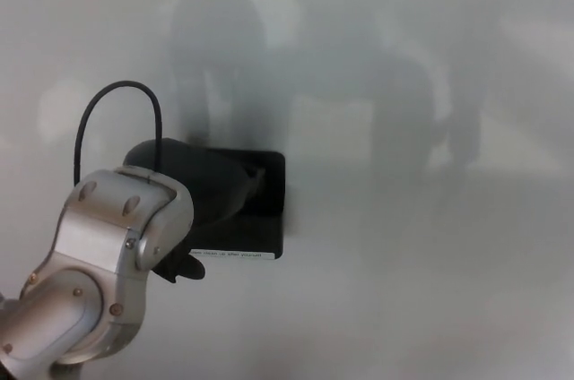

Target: A magnetic marker holder is on the left hand side of the white board, the robot put the index and middle finger into the opening of the container and pull off the magnetic holder and hand it to a human on the left hand side.

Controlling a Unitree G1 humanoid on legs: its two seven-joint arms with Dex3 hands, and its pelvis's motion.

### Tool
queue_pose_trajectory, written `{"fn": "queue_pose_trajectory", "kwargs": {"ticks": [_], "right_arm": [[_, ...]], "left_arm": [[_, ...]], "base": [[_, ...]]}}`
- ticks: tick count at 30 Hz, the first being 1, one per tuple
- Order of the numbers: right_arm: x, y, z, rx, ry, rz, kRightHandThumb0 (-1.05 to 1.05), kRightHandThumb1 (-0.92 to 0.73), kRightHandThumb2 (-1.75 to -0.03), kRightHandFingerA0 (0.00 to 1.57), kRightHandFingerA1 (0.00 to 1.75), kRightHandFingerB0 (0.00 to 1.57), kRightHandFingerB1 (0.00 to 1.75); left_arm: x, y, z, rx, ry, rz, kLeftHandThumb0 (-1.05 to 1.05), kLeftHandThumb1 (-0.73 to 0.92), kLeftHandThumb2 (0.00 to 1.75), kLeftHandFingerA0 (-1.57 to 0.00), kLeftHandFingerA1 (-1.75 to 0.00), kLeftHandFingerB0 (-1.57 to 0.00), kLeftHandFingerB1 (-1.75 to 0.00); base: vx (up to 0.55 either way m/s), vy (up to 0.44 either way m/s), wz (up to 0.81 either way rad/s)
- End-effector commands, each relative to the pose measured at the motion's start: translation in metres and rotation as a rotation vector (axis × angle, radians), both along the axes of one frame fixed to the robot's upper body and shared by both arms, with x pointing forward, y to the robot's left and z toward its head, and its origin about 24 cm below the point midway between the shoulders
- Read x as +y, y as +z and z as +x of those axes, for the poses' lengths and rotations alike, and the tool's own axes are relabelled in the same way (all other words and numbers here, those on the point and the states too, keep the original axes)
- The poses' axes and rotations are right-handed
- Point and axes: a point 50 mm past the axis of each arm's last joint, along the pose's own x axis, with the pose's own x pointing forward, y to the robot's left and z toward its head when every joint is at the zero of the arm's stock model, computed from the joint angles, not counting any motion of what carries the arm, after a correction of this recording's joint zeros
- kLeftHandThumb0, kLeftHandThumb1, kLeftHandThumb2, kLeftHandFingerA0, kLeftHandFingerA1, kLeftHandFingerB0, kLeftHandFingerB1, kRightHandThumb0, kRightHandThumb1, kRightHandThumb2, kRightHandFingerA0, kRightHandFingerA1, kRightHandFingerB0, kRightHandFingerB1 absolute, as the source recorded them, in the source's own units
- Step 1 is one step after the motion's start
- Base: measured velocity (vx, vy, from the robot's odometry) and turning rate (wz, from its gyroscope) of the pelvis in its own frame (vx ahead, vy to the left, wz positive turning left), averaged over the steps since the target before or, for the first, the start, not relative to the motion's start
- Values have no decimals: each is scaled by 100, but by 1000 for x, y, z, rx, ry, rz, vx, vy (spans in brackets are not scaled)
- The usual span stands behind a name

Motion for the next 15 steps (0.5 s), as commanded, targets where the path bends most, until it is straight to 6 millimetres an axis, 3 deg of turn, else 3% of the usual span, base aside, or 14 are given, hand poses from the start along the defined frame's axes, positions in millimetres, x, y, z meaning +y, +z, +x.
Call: {"fn": "queue_pose_trajectory", "kwargs": {"ticks": [1, 8, 9, 13, 15], "right_arm": [[-5, 1, 0, -6, -3, -12, -43, -79, -66, 79, 50, 20, 29], [-5, 1, -1, -1, -4, -8, -47, -78, -65, 80, 49, 20, 29], [-5, 1, -1, 1, -5, -7, -44, -77, -66, 80, 49, 21, 29], [-5, 1, 0, 1, -8, -5, -45, -78, -66, 80, 49, 21, 29], [-4, 1, 0, -3, -7, -4, -45, -78, -67, 79, 50, 19, 29]], "left_arm": [[3, 2, 3, -9, 69, -1, -38, 51, 62, -9, -32, -6, -21], [0, -2, 4, 12, 59, -5, -30, 52, 56, -13, -36, -2, -21], [0, -4, 4, 18, 56, -6, -32, 52, 55, -36, -43, -7, -25], [-1, -8, 4, 28, 47, -9, -32, 52, 55, -35, -42, -8, -26], [-1, -13, 3, 39, 44, 1, -32, 52, 57, -23, -38, -11, -26]], "base": [[0, 0, 0], [0, 0, 0], [0, 0, 0], [0, 0, 0], [0, 0, 0]]}}
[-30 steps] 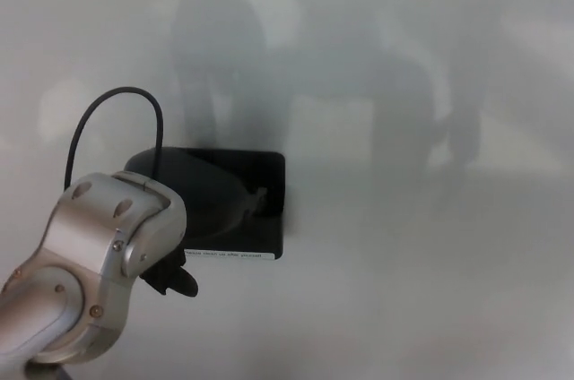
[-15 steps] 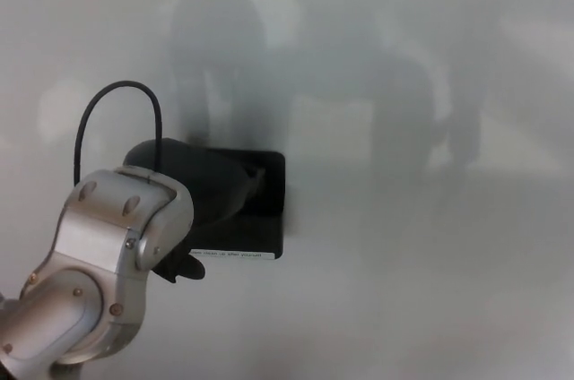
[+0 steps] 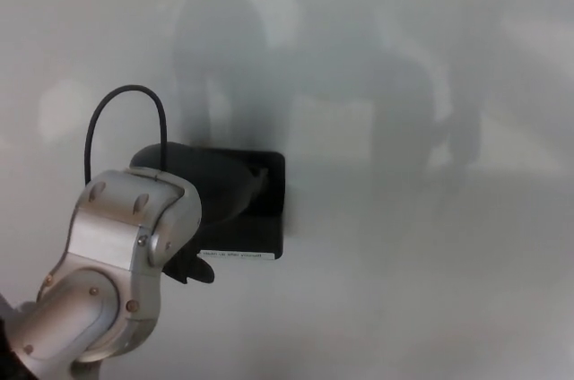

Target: A magnetic marker holder is on the left hand side of the white board, the robot put the index and middle finger into the opening of the container and pull off the magnetic holder and hand it to a human on the left hand side.

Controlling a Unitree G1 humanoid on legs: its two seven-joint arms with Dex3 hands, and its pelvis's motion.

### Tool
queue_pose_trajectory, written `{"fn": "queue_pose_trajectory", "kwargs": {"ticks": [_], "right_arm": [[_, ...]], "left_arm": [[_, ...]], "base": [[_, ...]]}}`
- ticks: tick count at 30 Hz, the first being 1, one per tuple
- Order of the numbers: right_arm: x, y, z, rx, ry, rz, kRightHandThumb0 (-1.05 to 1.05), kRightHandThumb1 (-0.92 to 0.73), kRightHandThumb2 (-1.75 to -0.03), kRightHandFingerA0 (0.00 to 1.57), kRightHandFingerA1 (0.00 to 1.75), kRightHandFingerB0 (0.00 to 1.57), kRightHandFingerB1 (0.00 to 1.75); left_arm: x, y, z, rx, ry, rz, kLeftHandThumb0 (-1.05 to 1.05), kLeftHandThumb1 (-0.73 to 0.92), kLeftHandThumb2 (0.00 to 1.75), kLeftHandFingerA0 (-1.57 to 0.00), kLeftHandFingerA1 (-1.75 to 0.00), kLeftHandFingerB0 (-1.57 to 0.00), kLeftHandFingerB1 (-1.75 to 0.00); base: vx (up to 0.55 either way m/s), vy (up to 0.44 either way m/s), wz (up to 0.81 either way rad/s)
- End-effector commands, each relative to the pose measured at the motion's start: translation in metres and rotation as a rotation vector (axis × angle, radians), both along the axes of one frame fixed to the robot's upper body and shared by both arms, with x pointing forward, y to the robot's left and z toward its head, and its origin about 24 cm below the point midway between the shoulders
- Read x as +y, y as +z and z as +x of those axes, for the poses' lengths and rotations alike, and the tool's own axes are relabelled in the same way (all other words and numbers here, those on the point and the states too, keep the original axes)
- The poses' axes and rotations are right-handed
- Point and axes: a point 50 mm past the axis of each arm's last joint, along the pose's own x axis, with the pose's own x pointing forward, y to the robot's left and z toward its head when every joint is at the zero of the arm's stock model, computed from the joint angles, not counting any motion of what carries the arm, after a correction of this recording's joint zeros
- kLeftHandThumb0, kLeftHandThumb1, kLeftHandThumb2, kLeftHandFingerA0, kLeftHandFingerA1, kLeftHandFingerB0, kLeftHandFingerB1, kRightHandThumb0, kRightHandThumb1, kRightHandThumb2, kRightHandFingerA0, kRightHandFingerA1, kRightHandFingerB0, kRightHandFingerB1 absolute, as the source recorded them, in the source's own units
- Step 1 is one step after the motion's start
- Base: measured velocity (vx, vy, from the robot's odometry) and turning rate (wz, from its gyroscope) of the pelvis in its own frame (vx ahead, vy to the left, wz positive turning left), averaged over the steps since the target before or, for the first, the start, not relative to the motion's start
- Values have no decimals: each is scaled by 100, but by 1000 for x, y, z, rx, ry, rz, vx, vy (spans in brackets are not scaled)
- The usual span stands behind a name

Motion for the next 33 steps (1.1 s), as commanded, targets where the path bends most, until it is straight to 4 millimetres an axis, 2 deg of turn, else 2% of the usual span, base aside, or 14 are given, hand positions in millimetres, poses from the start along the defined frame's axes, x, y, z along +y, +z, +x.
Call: {"fn": "queue_pose_trajectory", "kwargs": {"ticks": [1, 2, 3, 4, 5, 6, 18, 22, 23, 28, 29, 31, 32, 33], "right_arm": [[-4, 1, -1, -1, -3, -5, -45, -78, -67, 79, 50, 19, 29], [-4, 0, -2, 1, 0, -6, -46, -78, -66, 80, 50, 20, 29], [-4, 0, -2, 3, 0, -5, -46, -78, -66, 80, 50, 20, 29], [-4, 0, -2, 3, -1, -4, -46, -78, -66, 80, 51, 20, 29], [-4, 0, -2, 2, -2, -3, -46, -78, -66, 80, 51, 20, 29], [-4, 0, -1, 0, -2, -4, -44, -78, -67, 81, 51, 20, 29], [-4, 1, -1, 0, -12, 7, -43, -78, -66, 80, 50, 20, 29], [-4, 1, -1, 0, -9, 5, -43, -78, -68, 80, 51, 20, 29], [-3, 1, -1, -2, -10, 8, -43, -78, -66, 80, 50, 20, 29], [-3, 1, -1, -5, -12, 8, -43, -78, -66, 80, 50, 21, 29], [-3, 1, -1, -6, -9, 4, -44, -78, -67, 80, 51, 20, 29], [-3, 1, -1, -8, -4, -2, -44, -78, -67, 80, 51, 20, 29], [-3, 1, -1, -7, -5, -1, -38, -58, -101, 71, 70, 3, 43], [-3, 1, -1, -6, -5, 0, -38, -58, -101, 71, 70, 3, 43]], "left_arm": [[2, -11, 0, 13, 5, 31, -32, 52, 57, -23, -38, -11, -26], [2, -15, -1, 21, 4, 28, -22, 36, 84, -39, -64, -1, -44], [2, -17, -1, 22, 4, 22, -22, 36, 84, -39, -64, -1, -44], [2, -20, -2, 27, 7, 12, -29, 50, 55, -39, -44, -14, -27], [2, -21, -3, 30, 9, 9, -29, 50, 55, -39, -44, -14, -27], [2, -23, -4, 33, 12, 10, -31, 50, 55, -30, -39, -14, -27], [-1, -49, -9, 92, 23, 52, -38, 47, 63, -21, -40, -16, -34], [-1, -51, -10, 91, 28, 48, -37, 46, 63, -21, -40, -16, -34], [1, -54, -10, 92, 34, 23, -22, 54, 56, -70, -96, -21, -29], [5, -60, -9, 93, 46, -15, -22, 55, 57, -76, -95, -22, -30], [7, -63, -8, 98, 50, -17, -16, 59, 59, -78, -106, -27, -31], [11, -67, -8, 105, 56, -20, -16, 59, 59, -78, -106, -27, -31], [13, -71, -6, 120, 65, -6, 2, 73, 61, -58, -113, -39, -33], [15, -75, -4, 138, 76, 12, 2, 73, 61, -58, -113, -39, -33]], "base": [[0, 0, 0], [0, 0, 0], [0, 0, 0], [0, 0, 0], [0, 0, 0], [0, 0, 0], [0, 0, 0], [0, 0, 0], [0, 0, 0], [0, 0, 0], [0, 0, 0], [0, 0, 0], [0, 0, 0], [0, 0, 0]]}}
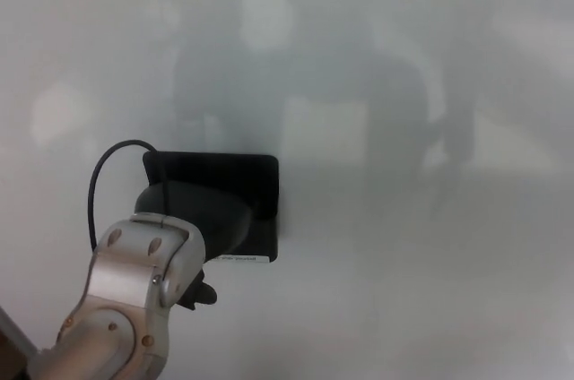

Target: A magnetic marker holder is on the left hand side of the white board, the robot put the index and middle finger into the opening of the container and pull off the magnetic holder and hand it to a human on the left hand side.

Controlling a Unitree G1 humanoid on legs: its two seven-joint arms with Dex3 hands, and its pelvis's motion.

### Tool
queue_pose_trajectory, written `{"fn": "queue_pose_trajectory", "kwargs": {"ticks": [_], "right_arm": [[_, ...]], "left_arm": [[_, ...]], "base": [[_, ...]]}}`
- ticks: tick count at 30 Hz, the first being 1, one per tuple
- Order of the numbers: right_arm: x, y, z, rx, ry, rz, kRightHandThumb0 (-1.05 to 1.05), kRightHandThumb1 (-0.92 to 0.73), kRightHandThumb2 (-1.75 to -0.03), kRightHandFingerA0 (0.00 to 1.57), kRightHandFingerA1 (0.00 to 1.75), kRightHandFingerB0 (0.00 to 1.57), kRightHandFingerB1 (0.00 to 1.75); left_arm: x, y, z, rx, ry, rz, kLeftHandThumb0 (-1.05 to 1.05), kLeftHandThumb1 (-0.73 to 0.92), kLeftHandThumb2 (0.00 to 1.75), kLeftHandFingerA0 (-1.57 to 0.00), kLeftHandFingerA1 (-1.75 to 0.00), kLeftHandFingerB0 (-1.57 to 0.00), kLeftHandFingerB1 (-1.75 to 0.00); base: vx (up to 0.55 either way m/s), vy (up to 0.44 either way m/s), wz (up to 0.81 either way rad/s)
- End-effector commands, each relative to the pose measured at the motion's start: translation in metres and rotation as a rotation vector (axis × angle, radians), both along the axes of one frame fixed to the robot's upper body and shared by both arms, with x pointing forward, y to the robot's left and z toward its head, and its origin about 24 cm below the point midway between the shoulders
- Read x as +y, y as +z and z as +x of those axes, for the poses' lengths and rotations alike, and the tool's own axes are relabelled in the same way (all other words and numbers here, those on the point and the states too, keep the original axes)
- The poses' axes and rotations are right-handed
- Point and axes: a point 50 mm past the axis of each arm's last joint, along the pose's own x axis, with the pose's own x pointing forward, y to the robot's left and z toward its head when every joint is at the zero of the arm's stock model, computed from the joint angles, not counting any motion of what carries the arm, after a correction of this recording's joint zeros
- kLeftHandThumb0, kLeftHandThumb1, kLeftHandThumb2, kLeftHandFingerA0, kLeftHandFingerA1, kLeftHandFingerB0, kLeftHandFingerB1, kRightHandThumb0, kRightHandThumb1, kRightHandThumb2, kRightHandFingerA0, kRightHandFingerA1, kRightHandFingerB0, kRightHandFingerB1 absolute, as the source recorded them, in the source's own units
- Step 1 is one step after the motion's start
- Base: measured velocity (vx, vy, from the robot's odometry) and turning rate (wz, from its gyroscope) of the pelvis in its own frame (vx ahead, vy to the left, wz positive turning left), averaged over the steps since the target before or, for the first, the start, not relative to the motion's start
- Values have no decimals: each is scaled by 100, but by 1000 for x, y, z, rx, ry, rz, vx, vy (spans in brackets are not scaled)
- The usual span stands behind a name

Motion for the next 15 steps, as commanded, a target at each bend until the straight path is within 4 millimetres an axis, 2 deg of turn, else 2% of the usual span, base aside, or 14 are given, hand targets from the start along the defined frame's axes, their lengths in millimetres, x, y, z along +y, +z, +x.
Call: {"fn": "queue_pose_trajectory", "kwargs": {"ticks": [1, 2, 3, 4, 7, 8, 9, 10, 15], "right_arm": [[-3, 1, -1, -4, -4, -8, -38, -58, -101, 71, 70, 3, 43], [-4, 1, -1, -5, -6, -6, -47, -78, -67, 80, 50, 20, 29], [-4, 1, 0, -6, -8, -4, -47, -78, -67, 80, 50, 20, 29], [-4, 1, 0, -6, -9, -6, -45, -79, -66, 79, 49, 21, 29], [-4, 1, 0, -6, -9, -9, -45, -79, -66, 79, 49, 21, 29], [-4, 1, 0, -6, -10, -7, -44, -78, -67, 80, 49, 21, 29], [-3, 1, 0, -7, -11, -5, -44, -78, -67, 80, 49, 21, 29], [-3, 1, 1, -11, -9, 1, -45, -78, -68, 80, 51, 20, 29], [-3, 2, 2, -13, -8, 4, -45, -78, -68, 80, 51, 20, 29]], "left_arm": [[12, -33, -1, 138, 20, 38, 2, 73, 61, -58, -113, -39, -33], [15, -33, 3, 175, 28, 42, 2, 71, 61, -82, -71, -78, -47], [18, -33, 8, 222, 38, 45, 2, 71, 61, -82, -71, -78, -47], [20, -32, 10, 241, 45, 29, 3, 67, 61, -96, -60, -79, -52], [22, -30, 13, 259, 48, 2, 3, 67, 61, -96, -60, -79, -52], [25, -27, 16, 276, 52, -19, 13, 84, 64, -83, -79, -66, -47], [28, -23, 20, 296, 55, -47, 13, 84, 64, -83, -79, -66, -47], [32, -16, 22, 298, 49, -76, 12, 89, 66, -75, -109, -71, -75], [33, -13, 23, 301, 39, -91, 12, 89, 66, -75, -109, -71, -75]], "base": [[0, 0, 0], [0, 0, 0], [0, 0, 0], [0, 0, 0], [0, 0, 0], [0, 0, 0], [0, 0, 0], [0, 0, 0], [0, 0, 0]]}}
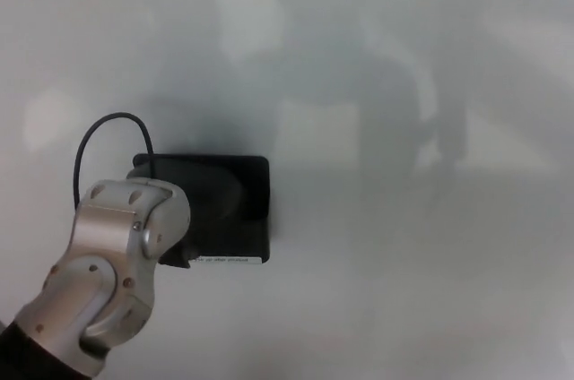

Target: A magnetic marker holder is on the left hand side of the white board, the robot put the index and middle finger into the opening of the container and pull off the magnetic holder and hand it to a human on the left hand side.

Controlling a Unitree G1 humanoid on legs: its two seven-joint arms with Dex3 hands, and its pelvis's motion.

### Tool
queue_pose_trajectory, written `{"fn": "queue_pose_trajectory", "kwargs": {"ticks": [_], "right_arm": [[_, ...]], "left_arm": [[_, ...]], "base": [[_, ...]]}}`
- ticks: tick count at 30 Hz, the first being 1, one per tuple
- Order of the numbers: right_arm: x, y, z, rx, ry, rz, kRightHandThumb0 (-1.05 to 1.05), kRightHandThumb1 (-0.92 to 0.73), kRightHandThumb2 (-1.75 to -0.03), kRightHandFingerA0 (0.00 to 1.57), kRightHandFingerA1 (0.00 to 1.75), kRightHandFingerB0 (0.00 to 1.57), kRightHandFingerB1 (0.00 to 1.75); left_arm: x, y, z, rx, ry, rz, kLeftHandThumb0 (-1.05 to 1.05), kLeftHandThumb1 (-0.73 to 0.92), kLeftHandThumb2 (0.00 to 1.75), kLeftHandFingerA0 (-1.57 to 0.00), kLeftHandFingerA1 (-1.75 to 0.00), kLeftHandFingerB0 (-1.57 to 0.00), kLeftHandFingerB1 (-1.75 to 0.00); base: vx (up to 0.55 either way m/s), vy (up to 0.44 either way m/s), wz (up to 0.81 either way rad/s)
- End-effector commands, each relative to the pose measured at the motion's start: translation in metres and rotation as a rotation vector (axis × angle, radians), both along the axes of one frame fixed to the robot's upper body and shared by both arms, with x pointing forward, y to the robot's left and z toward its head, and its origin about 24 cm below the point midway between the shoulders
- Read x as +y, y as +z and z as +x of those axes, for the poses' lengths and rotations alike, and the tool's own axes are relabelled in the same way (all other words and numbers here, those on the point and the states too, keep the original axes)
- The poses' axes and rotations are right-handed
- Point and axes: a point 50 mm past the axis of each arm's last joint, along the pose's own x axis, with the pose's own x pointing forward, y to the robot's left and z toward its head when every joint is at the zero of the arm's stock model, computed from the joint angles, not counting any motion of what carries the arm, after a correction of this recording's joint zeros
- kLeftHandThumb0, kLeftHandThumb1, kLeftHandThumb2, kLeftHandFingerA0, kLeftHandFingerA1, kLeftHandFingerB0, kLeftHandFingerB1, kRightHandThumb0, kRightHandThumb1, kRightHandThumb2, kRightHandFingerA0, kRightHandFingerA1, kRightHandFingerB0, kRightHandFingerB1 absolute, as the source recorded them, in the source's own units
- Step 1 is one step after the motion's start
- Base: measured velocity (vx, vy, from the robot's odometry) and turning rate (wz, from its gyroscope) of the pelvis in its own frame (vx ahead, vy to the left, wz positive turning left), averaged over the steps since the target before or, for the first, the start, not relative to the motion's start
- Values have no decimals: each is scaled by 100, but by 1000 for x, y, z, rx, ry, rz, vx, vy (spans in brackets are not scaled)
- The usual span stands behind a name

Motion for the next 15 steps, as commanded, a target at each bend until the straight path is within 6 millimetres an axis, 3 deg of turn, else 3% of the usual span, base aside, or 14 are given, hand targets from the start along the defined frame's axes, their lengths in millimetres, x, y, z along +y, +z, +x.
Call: {"fn": "queue_pose_trajectory", "kwargs": {"ticks": [1, 3, 4, 5, 6, 7, 8, 10, 11, 12, 15], "right_arm": [[-3, 1, 0, -9, -8, 2, -45, -78, -68, 80, 51, 20, 29], [-3, 1, 0, -9, -8, 3, -45, -78, -68, 80, 51, 20, 29], [-3, 1, 1, -11, -6, -1, -43, -79, -67, 79, 50, 21, 29], [-3, 1, 1, -12, -4, -3, -43, -79, -67, 79, 50, 21, 29], [-3, 1, 2, -12, -6, -4, -43, -78, -65, 79, 49, 23, 29], [-3, 1, 3, -11, -9, -4, -43, -78, -65, 79, 49, 23, 29], [-2, 1, 3, -11, -4, -6, -44, -78, -65, 79, 49, 23, 29], [-2, 1, 4, -11, 3, -9, -44, -78, -65, 79, 49, 23, 29], [-2, 2, 6, -18, -1, -4, -43, -79, -66, 78, 48, 23, 29], [-2, 2, 7, -18, -6, 0, -43, -79, -67, 78, 48, 22, 29], [-2, 2, 7, -18, -12, 7, -44, -79, -66, 79, 47, 23, 29]], "left_arm": [[19, -19, -5, 210, 20, -15, 12, 89, 66, -75, -109, -71, -75], [19, -19, -5, 211, 18, -16, 12, 89, 66, -75, -109, -71, -75], [21, -18, -5, 213, 19, -37, 12, 90, 65, -60, -156, -51, -132], [22, -17, -5, 215, 20, -53, 12, 90, 65, -60, -156, -51, -132], [26, -24, -6, 395, 42, -155, 16, 92, 103, -48, -167, -52, -140], [30, -31, -9, 616, 46, -287, 16, 92, 103, -48, -167, -52, -140], [31, -34, -12, 680, 49, -322, 15, 92, 103, -54, -166, -62, -134], [31, -36, -14, 706, 53, -333, 15, 92, 103, -54, -166, -62, -134], [28, -45, -24, 874, 83, -373, 10, 92, 101, -59, -158, -63, -137], [25, -51, -30, 970, 99, -407, 9, 82, 119, -59, -164, -59, -138], [21, -59, -39, 1121, 130, -473, 5, 76, 123, -61, -169, -56, -145]], "base": [[0, 0, 0], [0, 0, 0], [0, 0, 0], [0, 0, 0], [0, 0, 0], [0, 0, 0], [0, 0, 0], [0, 0, 0], [0, 0, 0], [0, 0, 0], [0, 0, 0]]}}
